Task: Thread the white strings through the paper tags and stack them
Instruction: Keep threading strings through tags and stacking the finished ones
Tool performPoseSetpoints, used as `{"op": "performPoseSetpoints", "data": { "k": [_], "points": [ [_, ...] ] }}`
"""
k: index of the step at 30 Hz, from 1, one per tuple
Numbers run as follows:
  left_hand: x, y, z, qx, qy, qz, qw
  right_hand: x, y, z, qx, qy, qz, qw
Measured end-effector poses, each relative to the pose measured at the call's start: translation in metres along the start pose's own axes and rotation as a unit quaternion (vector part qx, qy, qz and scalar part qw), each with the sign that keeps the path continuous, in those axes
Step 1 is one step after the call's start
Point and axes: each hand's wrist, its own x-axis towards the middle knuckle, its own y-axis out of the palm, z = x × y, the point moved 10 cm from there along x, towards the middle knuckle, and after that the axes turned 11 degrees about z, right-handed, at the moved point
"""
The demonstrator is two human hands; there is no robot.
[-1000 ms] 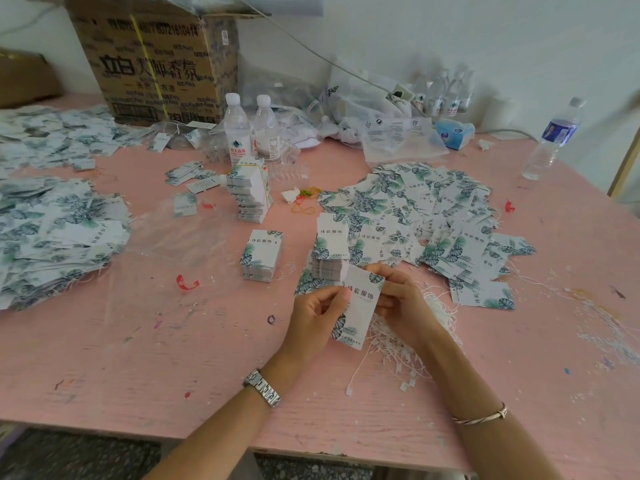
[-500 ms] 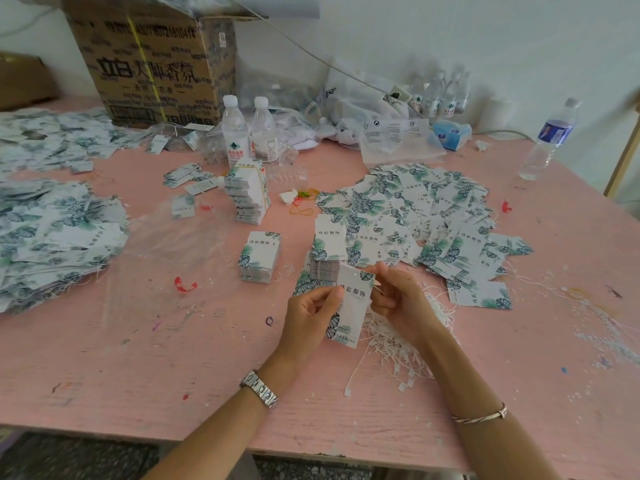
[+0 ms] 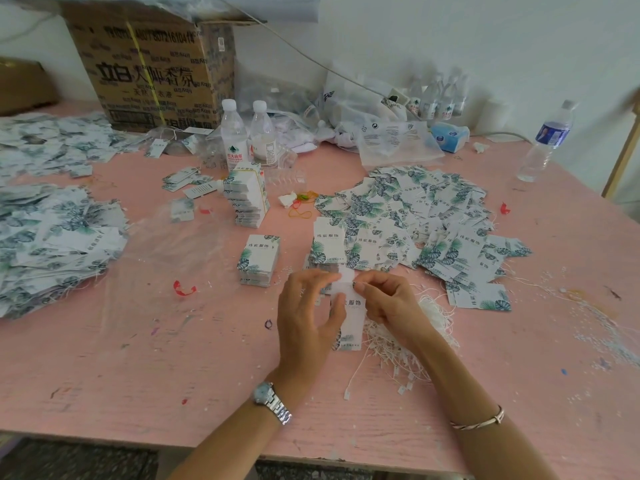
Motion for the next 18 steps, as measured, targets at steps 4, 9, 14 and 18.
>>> {"op": "performPoseSetpoints", "data": {
  "k": [4,9,14,18],
  "points": [
    [0.001,-0.002,-0.006,0.035,0.03,-0.019,0.999,-0.001,0.004,0.002,-0.04,-0.011,0.017,0.999],
    [0.0,-0.01,-0.006,0.061,0.04,-0.048,0.996,0.0,0.005,0.004,-0.066,-0.013,0.02,0.998],
    [0.0,-0.015,-0.004,0.079,0.036,-0.068,0.994,-0.001,0.006,0.004,-0.07,-0.011,0.009,0.997],
    [0.0,-0.013,0.001,0.08,0.01,-0.058,0.995,-0.001,0.008,0.004,-0.081,-0.005,0.006,0.997]
  ]
}}
